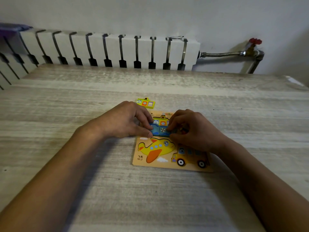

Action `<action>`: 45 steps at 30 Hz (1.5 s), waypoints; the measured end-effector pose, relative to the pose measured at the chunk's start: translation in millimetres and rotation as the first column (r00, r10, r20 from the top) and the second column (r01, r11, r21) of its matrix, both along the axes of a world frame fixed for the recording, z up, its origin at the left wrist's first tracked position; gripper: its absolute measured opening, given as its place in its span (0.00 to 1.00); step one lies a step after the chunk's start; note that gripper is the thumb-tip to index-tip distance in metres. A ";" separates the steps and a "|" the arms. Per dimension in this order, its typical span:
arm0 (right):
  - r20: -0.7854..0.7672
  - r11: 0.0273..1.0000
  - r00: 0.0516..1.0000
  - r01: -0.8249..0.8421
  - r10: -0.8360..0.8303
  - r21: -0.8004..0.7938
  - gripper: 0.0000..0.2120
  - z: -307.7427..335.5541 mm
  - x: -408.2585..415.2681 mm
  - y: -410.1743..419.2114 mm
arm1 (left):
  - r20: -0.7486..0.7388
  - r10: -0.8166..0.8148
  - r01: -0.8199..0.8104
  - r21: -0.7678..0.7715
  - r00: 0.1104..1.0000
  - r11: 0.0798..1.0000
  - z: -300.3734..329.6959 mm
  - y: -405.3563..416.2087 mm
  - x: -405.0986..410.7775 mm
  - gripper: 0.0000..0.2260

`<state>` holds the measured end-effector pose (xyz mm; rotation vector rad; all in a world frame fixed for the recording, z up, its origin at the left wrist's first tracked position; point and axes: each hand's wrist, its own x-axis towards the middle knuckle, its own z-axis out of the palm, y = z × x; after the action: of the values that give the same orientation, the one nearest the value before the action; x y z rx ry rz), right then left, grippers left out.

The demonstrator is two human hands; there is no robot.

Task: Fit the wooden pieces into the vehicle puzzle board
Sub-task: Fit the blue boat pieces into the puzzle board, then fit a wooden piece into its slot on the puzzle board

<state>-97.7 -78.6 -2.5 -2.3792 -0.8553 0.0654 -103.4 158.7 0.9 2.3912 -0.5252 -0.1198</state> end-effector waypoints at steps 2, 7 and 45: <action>0.005 1.000 1.000 -0.002 0.002 0.002 0.07 -0.4 0.2 0.1 | 0.003 -0.003 0.003 0.004 1.000 1.000 0.7 -0.8 -0.3 0.07; 0.007 1.000 1.000 -0.003 0.003 0.006 0.07 -0.7 0.3 -0.7 | 0.014 0.028 -0.028 -0.001 1.000 1.000 0.3 -4.0 -2.2 0.04; 0.003 0.998 1.000 0.005 -0.005 0.057 0.04 -9.3 3.6 -0.5 | 0.205 0.384 -0.361 -0.141 0.900 0.922 -33.6 10.6 44.8 0.18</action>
<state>-94.2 -79.0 -11.7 -2.3288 -0.8416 0.0342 -58.6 169.3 -32.7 2.3730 -0.1597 0.3498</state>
